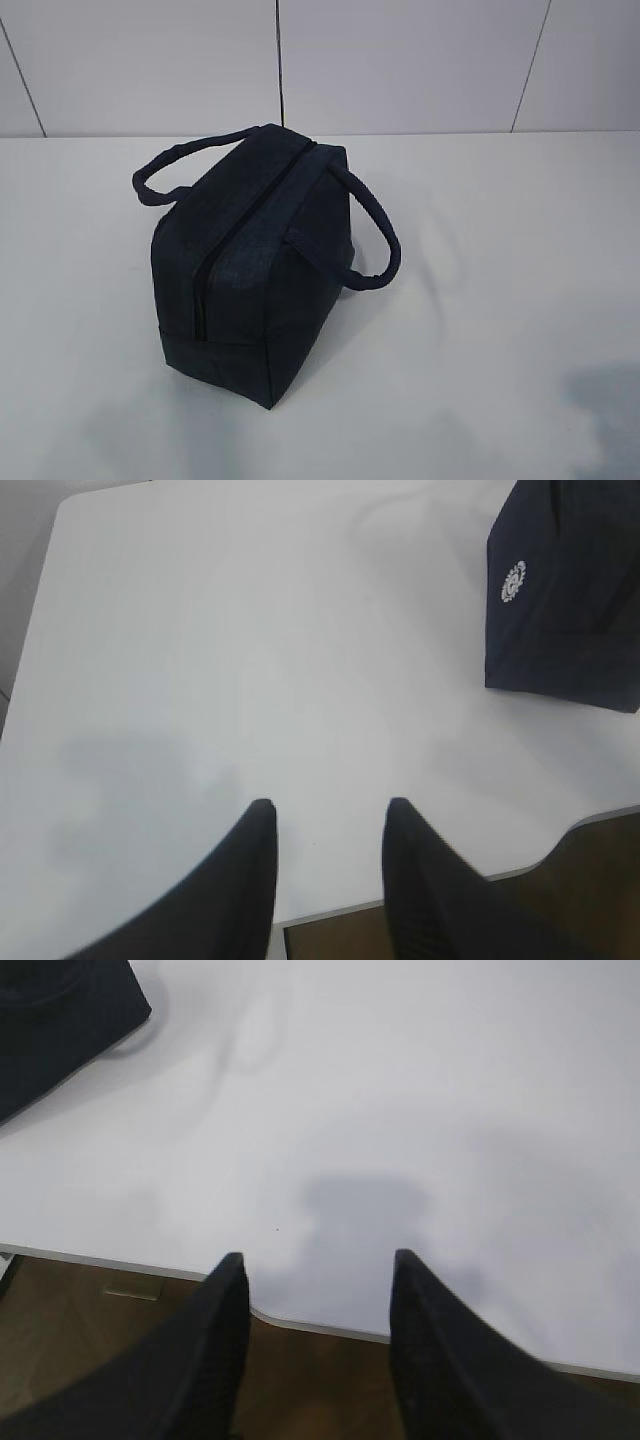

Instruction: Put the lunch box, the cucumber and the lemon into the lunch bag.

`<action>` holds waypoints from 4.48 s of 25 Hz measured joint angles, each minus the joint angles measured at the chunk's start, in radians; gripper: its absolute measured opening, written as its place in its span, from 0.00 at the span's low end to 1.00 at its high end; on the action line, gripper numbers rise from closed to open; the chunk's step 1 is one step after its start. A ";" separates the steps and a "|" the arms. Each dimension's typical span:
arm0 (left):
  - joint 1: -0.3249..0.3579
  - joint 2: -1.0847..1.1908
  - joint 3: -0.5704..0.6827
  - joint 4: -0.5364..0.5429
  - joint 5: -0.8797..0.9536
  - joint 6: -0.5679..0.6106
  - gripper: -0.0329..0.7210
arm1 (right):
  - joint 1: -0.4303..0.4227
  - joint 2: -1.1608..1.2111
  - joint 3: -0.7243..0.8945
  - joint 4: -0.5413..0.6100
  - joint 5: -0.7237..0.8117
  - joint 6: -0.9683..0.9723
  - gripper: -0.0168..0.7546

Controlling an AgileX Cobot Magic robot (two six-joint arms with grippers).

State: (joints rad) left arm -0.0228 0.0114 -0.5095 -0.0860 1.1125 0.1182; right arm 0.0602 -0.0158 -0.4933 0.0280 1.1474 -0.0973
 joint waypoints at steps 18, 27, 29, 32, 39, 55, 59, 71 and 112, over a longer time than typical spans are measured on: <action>0.000 0.000 0.000 0.000 0.000 0.000 0.36 | 0.000 0.000 0.000 0.000 0.000 0.000 0.47; 0.000 0.000 0.000 0.000 0.000 0.000 0.36 | 0.000 0.000 0.000 0.000 0.000 0.000 0.47; 0.000 0.000 0.000 0.000 0.000 0.000 0.36 | 0.000 0.000 0.000 0.000 0.000 0.000 0.47; 0.000 0.000 0.000 0.000 0.000 0.000 0.36 | 0.000 0.000 0.000 0.000 0.000 0.000 0.47; 0.000 0.000 0.000 0.000 0.000 0.000 0.36 | 0.000 0.000 0.000 0.000 0.000 0.000 0.47; 0.000 0.000 0.000 0.000 0.000 0.000 0.36 | 0.000 0.000 0.000 0.000 0.000 0.000 0.47; 0.000 0.000 0.000 0.000 0.000 0.000 0.36 | 0.000 0.000 0.000 0.000 0.000 0.000 0.47; 0.000 0.000 0.000 0.000 0.000 0.000 0.36 | 0.000 0.000 0.000 0.000 0.000 0.000 0.47; 0.000 0.000 0.000 0.000 0.000 0.000 0.36 | 0.000 0.000 0.000 0.000 0.000 0.000 0.47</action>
State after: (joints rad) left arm -0.0228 0.0114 -0.5095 -0.0860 1.1125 0.1182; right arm 0.0602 -0.0158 -0.4933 0.0280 1.1474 -0.0973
